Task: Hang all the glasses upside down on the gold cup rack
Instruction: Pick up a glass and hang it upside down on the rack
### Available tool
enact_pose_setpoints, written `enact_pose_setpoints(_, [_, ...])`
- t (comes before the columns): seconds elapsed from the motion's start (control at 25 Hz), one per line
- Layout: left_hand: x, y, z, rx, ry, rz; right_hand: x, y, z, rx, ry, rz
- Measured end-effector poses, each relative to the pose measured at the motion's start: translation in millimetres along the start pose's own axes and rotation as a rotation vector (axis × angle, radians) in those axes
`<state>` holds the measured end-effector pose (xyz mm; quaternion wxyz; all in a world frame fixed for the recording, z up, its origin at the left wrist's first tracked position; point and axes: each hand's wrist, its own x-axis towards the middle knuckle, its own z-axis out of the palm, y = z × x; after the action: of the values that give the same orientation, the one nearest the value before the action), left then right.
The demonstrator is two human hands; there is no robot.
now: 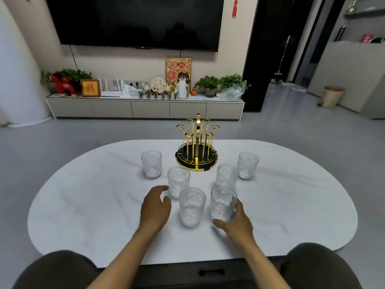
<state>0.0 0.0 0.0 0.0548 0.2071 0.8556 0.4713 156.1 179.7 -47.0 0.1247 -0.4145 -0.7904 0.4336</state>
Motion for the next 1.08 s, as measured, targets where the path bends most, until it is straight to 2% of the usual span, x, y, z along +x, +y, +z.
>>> enact_pose_setpoints(0.08, [3.4,11.5,-0.5,-0.100,0.019,0.076,-3.6,-6.8,9.4,-0.032,0.150,0.006])
enact_pose_setpoints(0.16, [7.9,28.6,-2.8,-0.135,0.014,0.144,-9.2,-11.1,16.1,-0.025,0.222,-0.007])
enact_pose_setpoints(0.36, [33.8,56.5,-8.1,-0.165,0.060,0.218,-6.1,-24.6,5.6,0.433,0.302,-0.120])
enact_pose_setpoints(0.48, [71.0,88.2,-7.7,-0.157,0.104,0.290,10.4,-60.2,-18.3,0.671,0.263,-0.248])
enact_pose_setpoints(0.56, [105.5,114.1,-2.6,-0.114,0.087,0.380,32.8,-87.5,-42.8,0.776,0.270,-0.304])
enact_pose_setpoints(0.64, [143.7,136.4,7.0,0.001,0.112,0.470,60.8,-115.0,-66.9,0.803,0.344,-0.333])
enact_pose_setpoints(0.76, [198.6,153.7,25.4,0.319,0.161,0.552,106.8,-147.5,-93.0,0.575,0.448,-0.417])
enact_pose_setpoints(0.88, [248.7,150.7,46.0,0.568,-0.060,0.624,152.7,-167.3,-94.1,0.245,0.441,-0.561])
enact_pose_setpoints(0.96, [272.4,143.8,51.6,0.619,-0.190,0.623,176.5,-174.3,-84.9,0.050,0.433,-0.653])
enact_pose_setpoints(1.08, [288.7,135.4,53.3,0.566,-0.208,0.600,202.4,-177.6,-72.2,-0.147,0.401,-0.716])
